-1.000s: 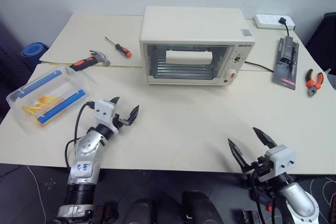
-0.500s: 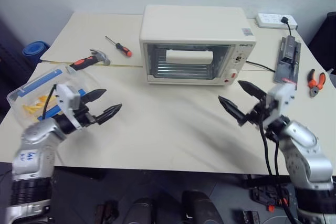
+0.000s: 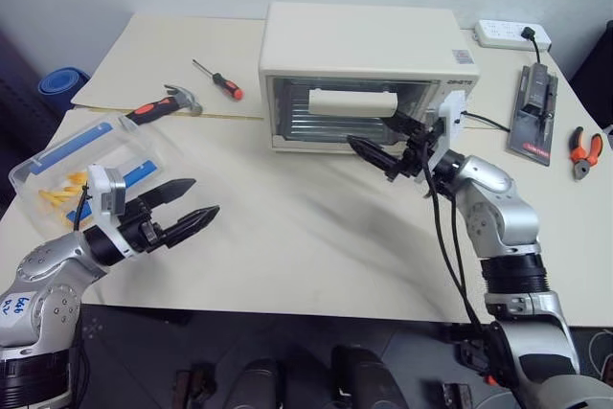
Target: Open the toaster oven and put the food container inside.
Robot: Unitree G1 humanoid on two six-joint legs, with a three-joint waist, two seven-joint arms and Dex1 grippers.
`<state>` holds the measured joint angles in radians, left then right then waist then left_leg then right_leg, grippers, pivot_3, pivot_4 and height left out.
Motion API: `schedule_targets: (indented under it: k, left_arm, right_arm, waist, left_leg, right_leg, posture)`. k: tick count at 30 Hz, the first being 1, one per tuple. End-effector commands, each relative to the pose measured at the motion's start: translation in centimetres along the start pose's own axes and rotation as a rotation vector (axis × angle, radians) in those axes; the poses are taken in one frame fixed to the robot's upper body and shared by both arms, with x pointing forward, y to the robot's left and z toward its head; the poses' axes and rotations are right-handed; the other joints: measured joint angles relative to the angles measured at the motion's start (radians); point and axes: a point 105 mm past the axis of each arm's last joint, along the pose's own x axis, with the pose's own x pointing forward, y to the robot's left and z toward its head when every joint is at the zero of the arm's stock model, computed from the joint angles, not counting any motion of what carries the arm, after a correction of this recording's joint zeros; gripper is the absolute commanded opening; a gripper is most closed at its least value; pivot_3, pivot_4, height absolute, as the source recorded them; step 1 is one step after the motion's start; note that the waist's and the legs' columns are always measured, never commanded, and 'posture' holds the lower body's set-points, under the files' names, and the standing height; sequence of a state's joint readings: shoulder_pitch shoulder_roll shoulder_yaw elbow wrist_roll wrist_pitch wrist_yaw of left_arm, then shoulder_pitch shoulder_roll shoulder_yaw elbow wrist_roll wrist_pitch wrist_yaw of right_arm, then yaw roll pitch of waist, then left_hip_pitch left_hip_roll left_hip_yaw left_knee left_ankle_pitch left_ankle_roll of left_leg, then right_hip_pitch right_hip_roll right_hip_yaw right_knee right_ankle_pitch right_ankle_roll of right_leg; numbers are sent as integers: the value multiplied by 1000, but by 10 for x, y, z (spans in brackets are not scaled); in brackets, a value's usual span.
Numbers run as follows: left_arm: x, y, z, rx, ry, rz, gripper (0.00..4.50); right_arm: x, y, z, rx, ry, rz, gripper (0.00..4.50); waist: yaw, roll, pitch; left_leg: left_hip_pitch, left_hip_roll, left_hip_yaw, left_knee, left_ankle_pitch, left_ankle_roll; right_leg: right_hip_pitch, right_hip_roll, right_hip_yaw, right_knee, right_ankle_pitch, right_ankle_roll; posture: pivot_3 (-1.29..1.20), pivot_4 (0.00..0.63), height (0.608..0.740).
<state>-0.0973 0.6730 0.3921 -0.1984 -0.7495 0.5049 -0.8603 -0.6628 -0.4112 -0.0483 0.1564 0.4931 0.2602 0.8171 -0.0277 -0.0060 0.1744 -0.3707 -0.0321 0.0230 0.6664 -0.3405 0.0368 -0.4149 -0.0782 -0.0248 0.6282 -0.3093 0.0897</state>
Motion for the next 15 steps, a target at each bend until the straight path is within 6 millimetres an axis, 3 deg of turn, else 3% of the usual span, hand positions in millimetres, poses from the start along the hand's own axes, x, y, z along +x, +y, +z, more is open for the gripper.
schedule_targets:
  k: [1,5,6,10,15]
  left_arm:
    - [1,-3,14,37,-36,-7,4500]
    - [5,1,20,38,-52,-2,4500]
    - [8,4,24,40,-67,4,4304]
    - [28,15,42,52,-131,13,3299]
    - [78,25,47,116,-132,-33,1747]
  right_arm:
    - [-1,23,17,-112,-42,120,4487]
    - [-20,44,-7,-154,55,216,4487]
    - [-27,50,-16,-167,93,233,4500]
    - [-39,55,-30,-210,160,236,4500]
    - [-44,56,-37,-239,174,216,4500]
  waist:
    - [0,0,0]
    - [-2,0,0]
    - [0,0,0]
    - [3,0,0]
    - [6,0,0]
  left_leg:
    - [0,0,0,0,0,0]
    - [0,0,-1,0,0,0]
    - [0,0,0,-1,0,0]
    - [0,0,-1,1,0,-1]
    - [1,-1,-2,4,1,-2]
  right_leg:
    - [0,0,0,0,0,0]
    - [0,0,0,0,0,0]
    - [0,0,0,0,0,0]
    - [1,1,-1,0,0,0]
    - [1,1,-1,1,0,1]
  posture:
    - [0,150,740]
    - [0,150,740]
    - [0,150,740]
    - [0,150,740]
    - [0,150,740]
